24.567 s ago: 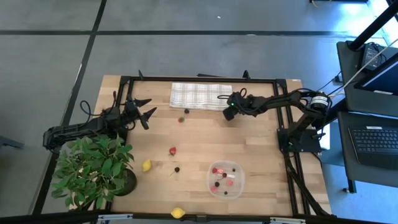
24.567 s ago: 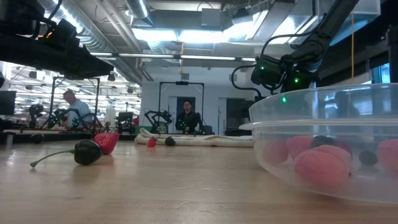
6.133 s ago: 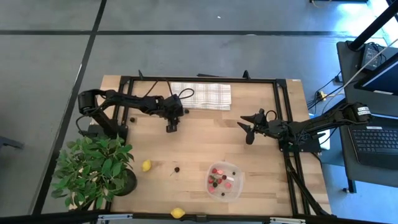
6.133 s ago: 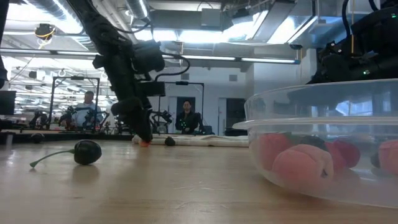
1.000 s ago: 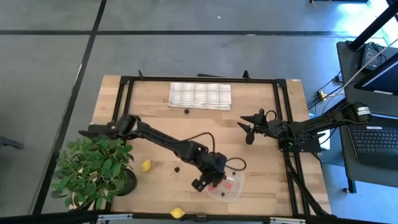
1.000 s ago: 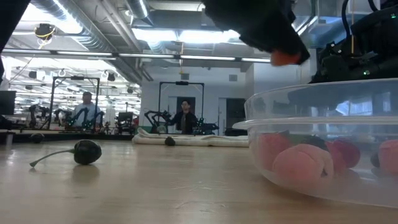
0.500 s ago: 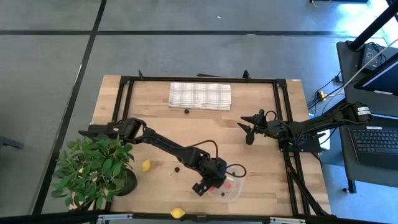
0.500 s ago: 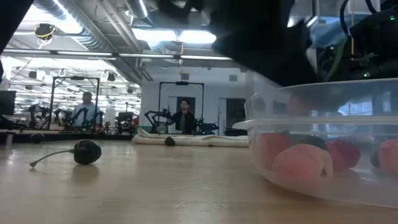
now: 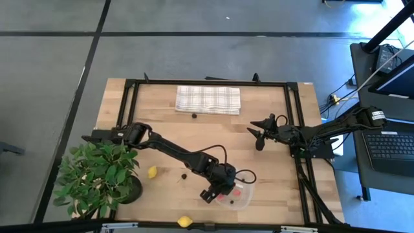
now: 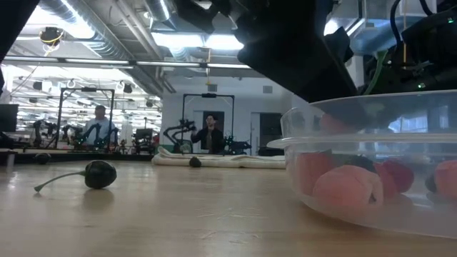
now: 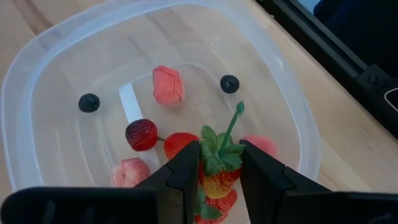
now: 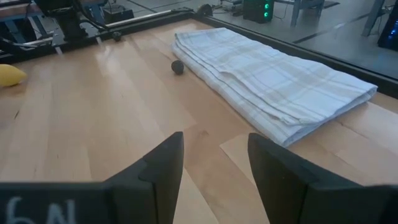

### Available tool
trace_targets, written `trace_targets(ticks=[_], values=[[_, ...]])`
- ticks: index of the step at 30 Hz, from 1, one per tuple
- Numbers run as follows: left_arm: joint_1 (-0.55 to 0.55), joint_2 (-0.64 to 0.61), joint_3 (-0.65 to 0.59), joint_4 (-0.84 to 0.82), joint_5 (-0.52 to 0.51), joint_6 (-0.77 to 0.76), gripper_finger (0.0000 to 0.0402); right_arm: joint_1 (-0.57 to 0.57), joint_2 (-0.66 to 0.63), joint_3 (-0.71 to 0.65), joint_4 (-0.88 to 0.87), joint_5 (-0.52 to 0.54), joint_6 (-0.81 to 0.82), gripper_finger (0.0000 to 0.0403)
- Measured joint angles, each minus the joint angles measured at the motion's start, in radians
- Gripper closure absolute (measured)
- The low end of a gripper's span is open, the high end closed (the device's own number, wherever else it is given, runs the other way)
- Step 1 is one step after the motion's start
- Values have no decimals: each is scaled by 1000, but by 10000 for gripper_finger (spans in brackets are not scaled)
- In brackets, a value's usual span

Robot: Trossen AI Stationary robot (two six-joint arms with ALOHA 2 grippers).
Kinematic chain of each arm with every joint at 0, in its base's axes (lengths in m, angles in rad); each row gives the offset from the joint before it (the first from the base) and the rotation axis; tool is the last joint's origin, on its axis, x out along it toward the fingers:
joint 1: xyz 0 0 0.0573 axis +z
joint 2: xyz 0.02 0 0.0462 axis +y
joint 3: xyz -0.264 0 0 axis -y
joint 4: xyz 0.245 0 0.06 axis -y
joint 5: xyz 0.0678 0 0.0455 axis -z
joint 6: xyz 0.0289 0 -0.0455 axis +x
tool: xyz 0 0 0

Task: Pick and placing Produce into tupperware
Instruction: Put the red strawberry into the transparent bin, then put the dark purple blackberry into the transparent bin

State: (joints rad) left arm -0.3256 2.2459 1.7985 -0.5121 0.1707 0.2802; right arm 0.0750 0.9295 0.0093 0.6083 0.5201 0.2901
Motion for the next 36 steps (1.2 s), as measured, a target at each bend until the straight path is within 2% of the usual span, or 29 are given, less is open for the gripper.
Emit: trace_targets(ticks=[23,36], values=[[29,0,0,-11,-1,18,308,0,0,0,-1,0,-6,221],[53,0,0,-11,6,11,247,0,0,0,-1,0,-6,221]])
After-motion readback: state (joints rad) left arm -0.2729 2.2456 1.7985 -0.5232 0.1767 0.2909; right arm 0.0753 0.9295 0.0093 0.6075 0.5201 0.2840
